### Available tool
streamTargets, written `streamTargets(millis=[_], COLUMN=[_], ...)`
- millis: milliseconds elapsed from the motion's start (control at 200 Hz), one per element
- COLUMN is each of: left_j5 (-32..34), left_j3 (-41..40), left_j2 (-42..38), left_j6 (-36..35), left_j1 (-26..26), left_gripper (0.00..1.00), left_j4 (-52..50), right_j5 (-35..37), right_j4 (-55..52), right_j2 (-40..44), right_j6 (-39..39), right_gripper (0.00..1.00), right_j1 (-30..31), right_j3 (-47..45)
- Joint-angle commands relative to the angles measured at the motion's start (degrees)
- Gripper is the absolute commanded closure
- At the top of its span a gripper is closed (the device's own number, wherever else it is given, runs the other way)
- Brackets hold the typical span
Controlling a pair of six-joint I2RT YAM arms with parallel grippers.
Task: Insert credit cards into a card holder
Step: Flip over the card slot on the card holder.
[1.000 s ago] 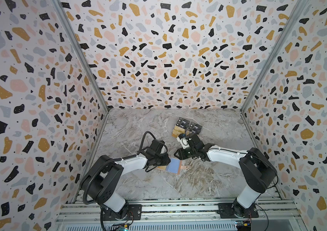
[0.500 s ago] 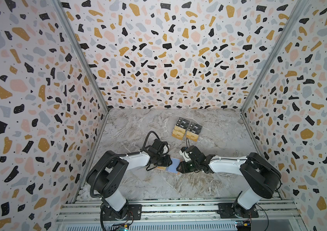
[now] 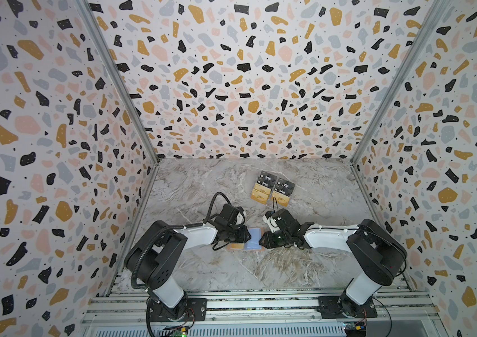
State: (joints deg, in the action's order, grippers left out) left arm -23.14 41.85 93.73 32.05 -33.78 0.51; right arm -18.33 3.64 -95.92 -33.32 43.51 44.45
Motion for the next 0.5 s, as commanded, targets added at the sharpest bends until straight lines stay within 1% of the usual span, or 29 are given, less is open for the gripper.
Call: streamTargets(millis=[0,135,255,496], left_j5=[-1.38,-3.12,-2.15,-0.95], left_j3=[-1.83,-2.40,-2.50,-3.27], left_j2=[-0.77,-0.36,-0.12,-4.39], left_j6=[2.88,5.86,6.68,10.39], left_j1=[-0.67,-0.67,-0.67,-0.70], left_gripper=[0.72,0.71,0.71,0.69], left_j4=[1.87,5.38,5.81,7.62], right_j5=[3.19,2.18,1.11,1.45], right_j4=[-2.66,-2.86,-2.52,-1.98], right_j2=[-1.23,-1.85,-2.04,-1.07], right_j6=[2.68,3.68,3.27,2.56], right_gripper=[0.69,0.70,0.70,0.70], right_j1=[-0.90,-1.67,-1.51,-1.32], right_j3=[0.77,1.65,1.62,0.07])
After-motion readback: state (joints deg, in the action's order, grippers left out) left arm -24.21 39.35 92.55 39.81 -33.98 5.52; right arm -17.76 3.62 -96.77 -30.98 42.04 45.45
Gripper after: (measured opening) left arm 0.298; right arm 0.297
